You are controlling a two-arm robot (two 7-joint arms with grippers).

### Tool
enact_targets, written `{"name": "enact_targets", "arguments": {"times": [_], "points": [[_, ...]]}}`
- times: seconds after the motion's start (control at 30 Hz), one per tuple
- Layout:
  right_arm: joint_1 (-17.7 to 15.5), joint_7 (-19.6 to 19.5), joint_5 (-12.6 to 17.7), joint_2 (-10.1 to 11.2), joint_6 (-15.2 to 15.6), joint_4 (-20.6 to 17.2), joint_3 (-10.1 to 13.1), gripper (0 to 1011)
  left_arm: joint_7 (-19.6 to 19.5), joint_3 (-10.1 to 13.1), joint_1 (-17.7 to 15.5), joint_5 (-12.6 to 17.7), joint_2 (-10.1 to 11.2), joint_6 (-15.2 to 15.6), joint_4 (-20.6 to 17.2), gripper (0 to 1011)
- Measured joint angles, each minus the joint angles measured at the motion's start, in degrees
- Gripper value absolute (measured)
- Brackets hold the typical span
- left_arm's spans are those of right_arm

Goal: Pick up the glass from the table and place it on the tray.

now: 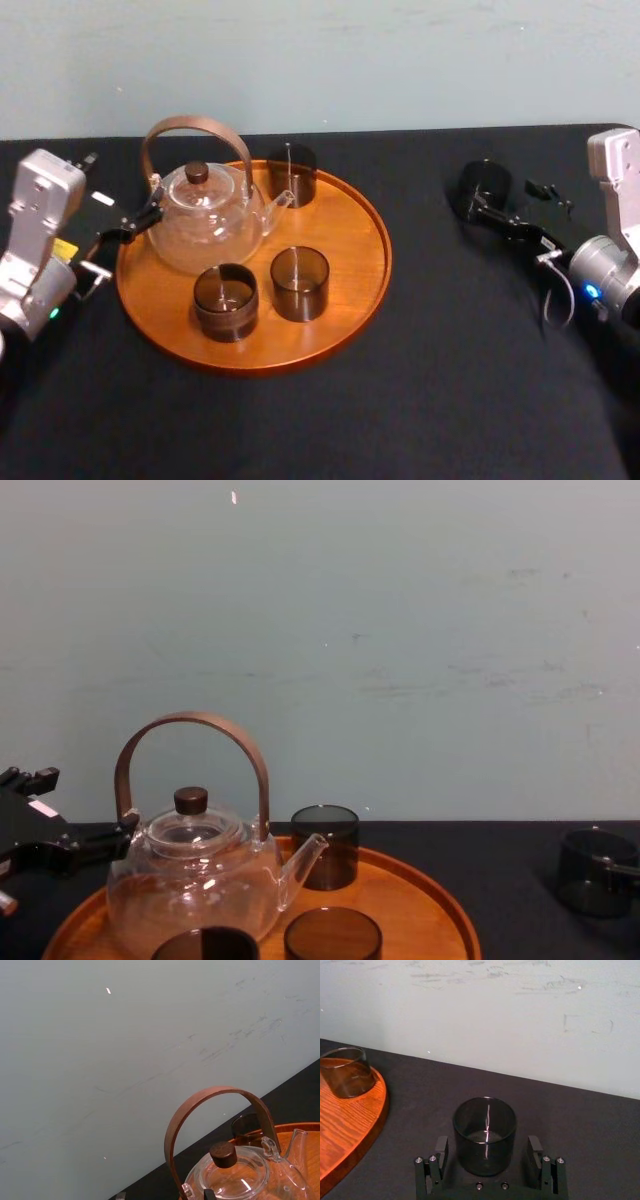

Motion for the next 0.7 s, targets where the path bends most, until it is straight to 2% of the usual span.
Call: {"name": "enact_targets", "arguments": {"times": [0.3, 0.7], "points": [[1.9, 0.8, -0.3, -0.6, -0.5, 3.0, 0.1, 1003, 0.0, 0.0, 0.0, 0.0, 0.0, 0.0, 0.0, 1009], [4.8, 2.5, -0.7, -1.7, -2.8, 6.9, -0.4, 1003, 0.0, 0.0, 0.0, 0.0, 0.0, 0.0, 0.0, 1010]]}}
